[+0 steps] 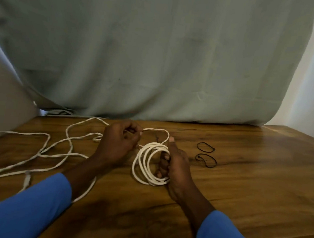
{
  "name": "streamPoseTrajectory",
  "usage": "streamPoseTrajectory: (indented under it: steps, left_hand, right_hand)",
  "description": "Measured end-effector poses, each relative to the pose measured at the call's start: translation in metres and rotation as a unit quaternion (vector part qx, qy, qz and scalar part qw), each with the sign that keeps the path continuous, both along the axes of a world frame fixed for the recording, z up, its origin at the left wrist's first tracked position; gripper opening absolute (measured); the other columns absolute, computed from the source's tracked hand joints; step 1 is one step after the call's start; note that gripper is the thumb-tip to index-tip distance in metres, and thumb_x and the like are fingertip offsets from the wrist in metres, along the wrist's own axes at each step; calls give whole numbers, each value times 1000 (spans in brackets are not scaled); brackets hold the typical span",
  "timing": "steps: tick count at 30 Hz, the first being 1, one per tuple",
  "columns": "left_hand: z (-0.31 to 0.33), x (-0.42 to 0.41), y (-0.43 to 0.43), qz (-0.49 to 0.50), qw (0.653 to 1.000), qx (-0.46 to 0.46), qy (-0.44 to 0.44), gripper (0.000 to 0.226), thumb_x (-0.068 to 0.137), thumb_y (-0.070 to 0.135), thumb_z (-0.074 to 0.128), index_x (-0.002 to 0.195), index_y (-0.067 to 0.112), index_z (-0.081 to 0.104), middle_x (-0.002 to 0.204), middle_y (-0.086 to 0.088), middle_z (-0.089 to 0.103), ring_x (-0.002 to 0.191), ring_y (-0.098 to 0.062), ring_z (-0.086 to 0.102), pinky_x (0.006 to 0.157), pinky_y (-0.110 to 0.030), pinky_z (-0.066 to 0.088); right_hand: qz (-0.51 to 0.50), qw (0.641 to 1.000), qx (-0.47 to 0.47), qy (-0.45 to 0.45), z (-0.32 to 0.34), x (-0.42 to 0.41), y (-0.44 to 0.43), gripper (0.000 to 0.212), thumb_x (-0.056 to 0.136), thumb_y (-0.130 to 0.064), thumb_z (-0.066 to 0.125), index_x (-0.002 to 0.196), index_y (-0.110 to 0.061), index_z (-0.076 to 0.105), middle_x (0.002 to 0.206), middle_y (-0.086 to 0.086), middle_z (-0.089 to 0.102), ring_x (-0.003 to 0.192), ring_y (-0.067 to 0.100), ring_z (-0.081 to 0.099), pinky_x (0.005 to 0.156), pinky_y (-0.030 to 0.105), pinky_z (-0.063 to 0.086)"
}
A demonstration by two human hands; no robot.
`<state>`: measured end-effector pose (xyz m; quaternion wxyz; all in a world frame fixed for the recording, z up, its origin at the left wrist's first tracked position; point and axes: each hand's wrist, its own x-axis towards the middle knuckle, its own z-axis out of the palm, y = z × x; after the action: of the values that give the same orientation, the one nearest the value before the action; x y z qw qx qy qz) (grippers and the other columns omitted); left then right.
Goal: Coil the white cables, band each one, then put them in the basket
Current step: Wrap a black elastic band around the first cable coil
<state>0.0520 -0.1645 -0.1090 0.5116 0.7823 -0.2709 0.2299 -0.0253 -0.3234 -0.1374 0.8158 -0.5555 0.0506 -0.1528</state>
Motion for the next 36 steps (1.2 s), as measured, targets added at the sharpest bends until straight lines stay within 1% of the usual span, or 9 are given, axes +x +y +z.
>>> streamPoseTrajectory:
  steps: [3,10,16,18,23,26,29,32,36]
  left_hand:
    - [-7,-6,8,-54,997,-25,50,9,90,4,75,88,12,72,76,1,74,60,-14,69,60,-24,55]
    - [2,-15,8,-194,968,-93,132,11,92,-3,68,89,7,70,68,-3,70,56,-11,64,54,-23,55]
    - [-1,-12,11,-231,939,-125,224,19,92,-3,66,84,14,71,73,-5,71,64,-15,66,60,-28,55]
    - [-2,-14,10,-252,928,-117,248,15,92,-2,66,86,11,69,76,-5,72,67,-15,68,61,-27,54]
    - [-3,-18,8,-276,909,-98,295,11,92,0,66,88,9,71,79,-2,71,67,-11,67,57,-23,52]
    - [-5,-16,6,-256,908,-90,319,8,93,2,66,92,9,70,77,-3,71,62,-9,66,52,-22,52]
    - [-6,-17,2,-267,896,-107,337,10,96,8,65,99,11,74,89,-9,76,74,-16,71,72,-36,62]
    - [-6,-26,-2,-322,865,-159,349,9,94,13,65,96,8,73,86,-12,75,70,-17,72,64,-30,60]
    - [-11,-27,-5,-344,858,-166,342,39,78,12,75,116,3,70,96,-20,76,78,-23,73,77,-38,63]
  right_hand:
    - [-16,999,-30,-5,1,-1,5,49,97,-55,54,70,-15,45,46,-3,35,37,13,30,40,20,30]
    - [-54,997,-56,4,-3,1,7,48,98,-56,56,93,-8,61,62,3,54,46,14,49,45,24,42]
    - [-72,993,-95,1,3,-5,11,48,99,-56,53,76,-15,58,53,-2,56,41,11,51,42,24,39]
    - [-71,992,-102,-9,2,-3,12,52,96,-58,55,74,-12,61,58,7,57,44,17,51,42,24,38]
    - [-66,992,-102,-24,3,-4,13,78,83,-66,58,101,10,66,81,26,58,50,25,48,39,23,39]
    - [-64,991,-114,-29,4,-5,12,68,87,-61,56,86,5,69,68,19,64,42,21,49,38,22,38]
    - [-59,992,-108,-38,5,-8,15,55,101,-49,51,75,-3,68,60,10,67,39,16,56,36,21,40]
    - [-54,992,-102,-56,5,-12,19,54,106,-41,46,72,-3,65,53,7,62,37,12,56,36,18,42]
    - [-69,986,-135,-75,5,-13,19,55,106,-43,47,67,-9,66,52,4,61,38,9,55,39,18,42]
